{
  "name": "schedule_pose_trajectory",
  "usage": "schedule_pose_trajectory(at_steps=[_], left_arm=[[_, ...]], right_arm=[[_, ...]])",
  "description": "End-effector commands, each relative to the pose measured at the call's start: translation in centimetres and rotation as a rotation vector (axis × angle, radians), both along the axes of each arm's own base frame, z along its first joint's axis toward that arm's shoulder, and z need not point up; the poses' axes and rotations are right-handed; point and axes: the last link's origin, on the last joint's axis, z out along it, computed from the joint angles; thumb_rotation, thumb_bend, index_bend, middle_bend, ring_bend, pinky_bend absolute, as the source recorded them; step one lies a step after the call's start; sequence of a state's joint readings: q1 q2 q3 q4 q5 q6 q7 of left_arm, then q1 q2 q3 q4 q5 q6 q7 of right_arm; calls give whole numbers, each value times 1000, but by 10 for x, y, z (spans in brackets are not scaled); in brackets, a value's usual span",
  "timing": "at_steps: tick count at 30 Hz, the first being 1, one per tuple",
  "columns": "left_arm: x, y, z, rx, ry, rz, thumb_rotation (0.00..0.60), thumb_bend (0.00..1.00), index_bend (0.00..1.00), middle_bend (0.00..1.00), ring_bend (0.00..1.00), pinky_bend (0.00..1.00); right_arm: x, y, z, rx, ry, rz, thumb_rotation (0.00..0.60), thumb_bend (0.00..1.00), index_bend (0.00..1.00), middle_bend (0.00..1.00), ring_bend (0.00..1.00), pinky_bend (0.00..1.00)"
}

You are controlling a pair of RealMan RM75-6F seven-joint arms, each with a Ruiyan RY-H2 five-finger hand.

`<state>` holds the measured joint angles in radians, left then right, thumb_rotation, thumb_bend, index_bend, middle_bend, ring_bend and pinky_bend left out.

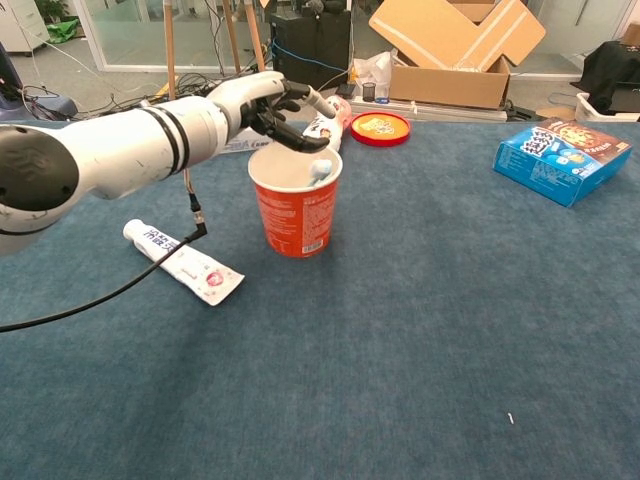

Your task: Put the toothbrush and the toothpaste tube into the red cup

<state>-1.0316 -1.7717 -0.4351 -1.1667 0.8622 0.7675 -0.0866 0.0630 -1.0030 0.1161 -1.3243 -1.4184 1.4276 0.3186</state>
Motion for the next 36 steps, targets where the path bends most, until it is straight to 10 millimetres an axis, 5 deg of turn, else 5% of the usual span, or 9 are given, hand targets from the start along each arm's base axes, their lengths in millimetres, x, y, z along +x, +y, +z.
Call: schedule_pose_trajectory(at_steps=[1, 15, 25, 36], left_arm=[[-2, -2, 4, 9, 3, -2, 600, 381, 227, 0, 0, 0], [-3, -57, 75, 55, 193, -138, 600, 381, 136, 0, 0, 0], [-45, -103, 140, 76, 428, -168, 600, 381, 91, 0, 0, 0], [-97, -112, 156, 108, 660, -277, 600, 381, 122, 0, 0, 0]], right_arm=[[0, 0, 0, 1, 0, 1, 600, 0, 0, 0, 0, 298], [17, 3, -1, 0, 16, 61, 600, 0, 0, 0, 0, 297], [24, 4, -9, 17, 33, 76, 600, 0, 0, 0, 0, 297], [31, 1, -13, 26, 53, 85, 600, 0, 0, 0, 0, 298]])
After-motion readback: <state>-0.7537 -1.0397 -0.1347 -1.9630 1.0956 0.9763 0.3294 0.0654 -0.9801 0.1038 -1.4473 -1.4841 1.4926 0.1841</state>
